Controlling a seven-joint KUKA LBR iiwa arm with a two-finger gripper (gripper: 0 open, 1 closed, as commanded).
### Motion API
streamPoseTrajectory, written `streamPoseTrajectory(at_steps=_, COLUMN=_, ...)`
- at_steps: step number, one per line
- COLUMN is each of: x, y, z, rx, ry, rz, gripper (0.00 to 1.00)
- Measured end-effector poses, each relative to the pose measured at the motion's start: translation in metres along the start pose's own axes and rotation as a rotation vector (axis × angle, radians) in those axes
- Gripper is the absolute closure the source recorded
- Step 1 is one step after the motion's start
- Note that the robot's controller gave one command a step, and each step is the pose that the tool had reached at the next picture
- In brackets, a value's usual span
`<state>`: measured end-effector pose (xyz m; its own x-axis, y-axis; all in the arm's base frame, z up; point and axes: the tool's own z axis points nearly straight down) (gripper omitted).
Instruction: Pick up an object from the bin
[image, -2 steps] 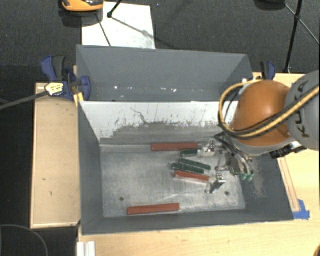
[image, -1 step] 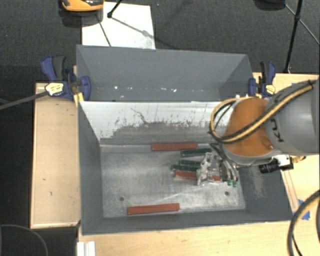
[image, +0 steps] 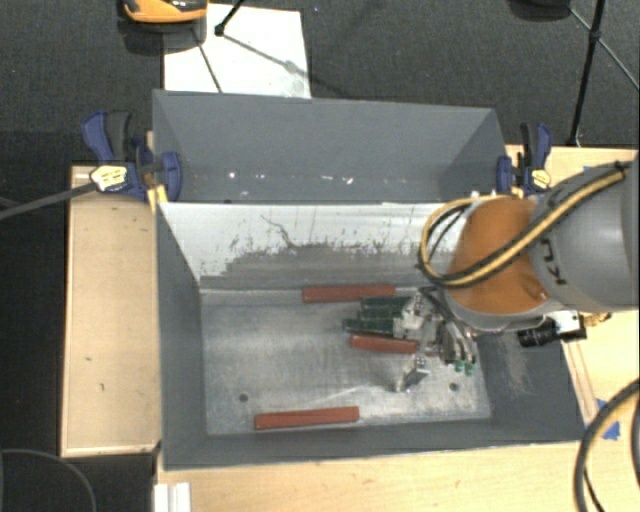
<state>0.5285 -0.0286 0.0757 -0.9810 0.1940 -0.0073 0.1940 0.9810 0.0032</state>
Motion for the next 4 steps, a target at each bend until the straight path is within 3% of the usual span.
streamPoseTrajectory(at_steps=1, x=0.0, y=0.0, z=0.0, rx=0.0, ry=0.0, rz=0.0, gripper=0.0)
streamPoseTrajectory(at_steps=2, x=-0.011, y=-0.061, z=0.001, rx=0.002, ry=-0.009, rz=-0.273, gripper=1.0)
streamPoseTrajectory(at_steps=3, x=-0.011, y=-0.061, z=0.001, rx=0.002, ry=-0.009, rz=-0.272, gripper=1.0)
streamPoseTrajectory(at_steps=4, x=-0.005, y=-0.064, z=-0.166, rx=0.004, ry=-0.003, rz=-0.431, gripper=1.0)
